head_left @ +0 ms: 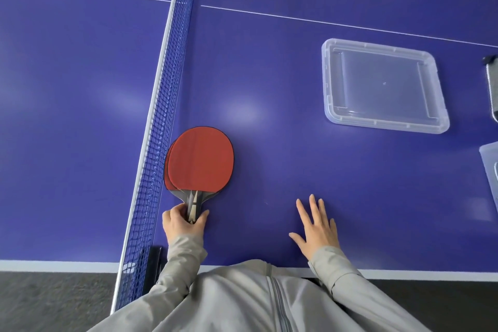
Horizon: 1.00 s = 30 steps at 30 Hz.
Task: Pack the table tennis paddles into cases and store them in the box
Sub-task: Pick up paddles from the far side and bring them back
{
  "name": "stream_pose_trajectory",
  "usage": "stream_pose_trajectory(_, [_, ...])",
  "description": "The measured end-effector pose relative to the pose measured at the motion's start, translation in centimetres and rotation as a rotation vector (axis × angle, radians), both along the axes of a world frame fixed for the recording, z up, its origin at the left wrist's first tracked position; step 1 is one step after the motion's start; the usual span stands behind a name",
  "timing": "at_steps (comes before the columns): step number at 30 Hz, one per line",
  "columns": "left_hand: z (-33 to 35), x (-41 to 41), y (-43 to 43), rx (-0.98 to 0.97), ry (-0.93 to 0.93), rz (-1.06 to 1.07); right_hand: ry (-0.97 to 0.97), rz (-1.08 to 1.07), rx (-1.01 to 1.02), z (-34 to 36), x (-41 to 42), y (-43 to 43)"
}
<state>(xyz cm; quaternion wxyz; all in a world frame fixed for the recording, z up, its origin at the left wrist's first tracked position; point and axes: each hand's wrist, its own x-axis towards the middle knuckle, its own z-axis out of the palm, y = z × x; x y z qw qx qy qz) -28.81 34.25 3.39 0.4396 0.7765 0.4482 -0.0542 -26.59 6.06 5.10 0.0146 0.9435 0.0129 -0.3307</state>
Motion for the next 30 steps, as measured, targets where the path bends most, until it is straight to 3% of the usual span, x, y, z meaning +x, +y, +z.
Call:
stream_pose_trajectory(11, [1.7, -1.5, -0.4, 0.129, 0.103, -0.15, 0.015, 0.009, 0.001, -0.1, 0.0, -0.1])
stream_pose_trajectory(15, [2.6, -3.5, -1.1, 0.233, 0.125, -0.281, 0.011, 0.009, 0.013, 0.2, -0.2, -0.5])
stream_pose_trajectory(27, [5.8, -2.8, -6.8, 0.527, -0.065, -0.773, -0.075, -0.13, 0.103, 1.8, -4.4, -6.1])
stream_pose_trajectory(30, [6.0, -2.9, -10.8, 0.564, 0.009, -0.905, -0.12, -0.194, 0.128, 2.4, -6.9, -9.6])
